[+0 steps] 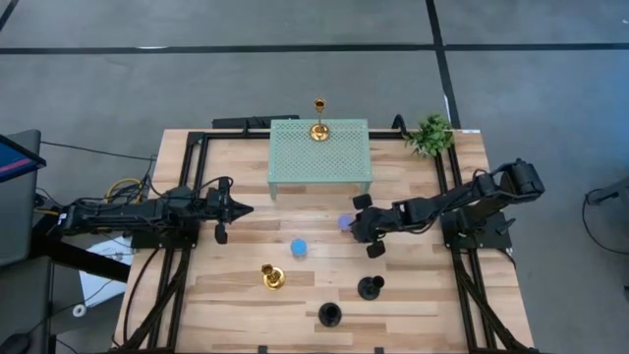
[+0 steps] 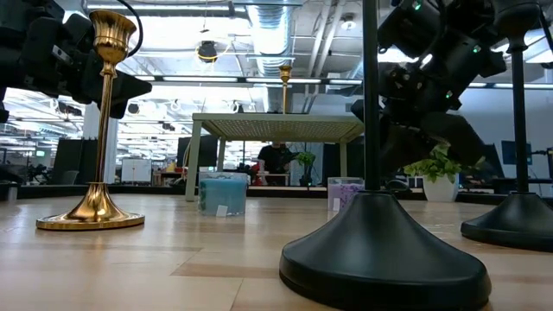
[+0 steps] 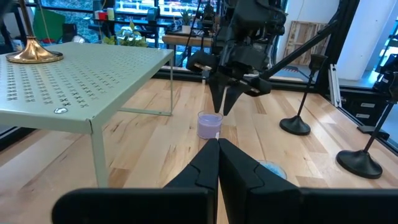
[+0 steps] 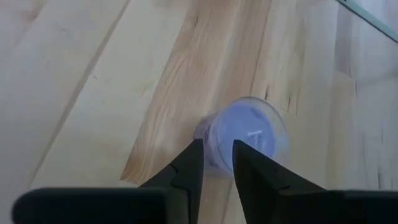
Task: Pick & Place candle stick holders
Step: Put the purple scented candle on the shelf
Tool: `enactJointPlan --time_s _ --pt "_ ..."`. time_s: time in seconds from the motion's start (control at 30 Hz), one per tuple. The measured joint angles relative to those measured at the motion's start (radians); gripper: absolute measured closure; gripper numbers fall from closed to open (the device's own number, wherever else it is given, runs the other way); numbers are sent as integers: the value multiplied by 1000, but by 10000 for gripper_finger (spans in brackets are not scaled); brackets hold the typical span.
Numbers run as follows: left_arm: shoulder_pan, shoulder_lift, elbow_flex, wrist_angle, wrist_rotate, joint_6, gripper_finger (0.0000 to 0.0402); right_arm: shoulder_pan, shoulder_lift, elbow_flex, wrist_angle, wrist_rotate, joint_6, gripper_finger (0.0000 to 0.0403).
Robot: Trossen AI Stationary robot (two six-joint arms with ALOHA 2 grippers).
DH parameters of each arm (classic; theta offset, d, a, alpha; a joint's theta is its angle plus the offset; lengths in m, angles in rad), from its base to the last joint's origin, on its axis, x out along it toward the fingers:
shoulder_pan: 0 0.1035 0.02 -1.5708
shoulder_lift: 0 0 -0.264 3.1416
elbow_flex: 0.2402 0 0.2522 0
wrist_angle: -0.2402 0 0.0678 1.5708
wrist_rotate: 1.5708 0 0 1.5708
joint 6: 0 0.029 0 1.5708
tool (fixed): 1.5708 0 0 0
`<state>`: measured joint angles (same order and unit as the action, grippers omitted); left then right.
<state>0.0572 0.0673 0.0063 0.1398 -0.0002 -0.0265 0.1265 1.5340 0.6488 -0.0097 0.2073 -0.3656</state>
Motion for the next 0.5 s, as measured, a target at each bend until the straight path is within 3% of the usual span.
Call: enactJointPlan --time_s 0.23,0.5 --pt "0 3 0 1 0 0 394 0 85 4 59 24 -1 328" --pt "1 22 0 -1 0 0 394 10 36 -4 45 53 -8 356"
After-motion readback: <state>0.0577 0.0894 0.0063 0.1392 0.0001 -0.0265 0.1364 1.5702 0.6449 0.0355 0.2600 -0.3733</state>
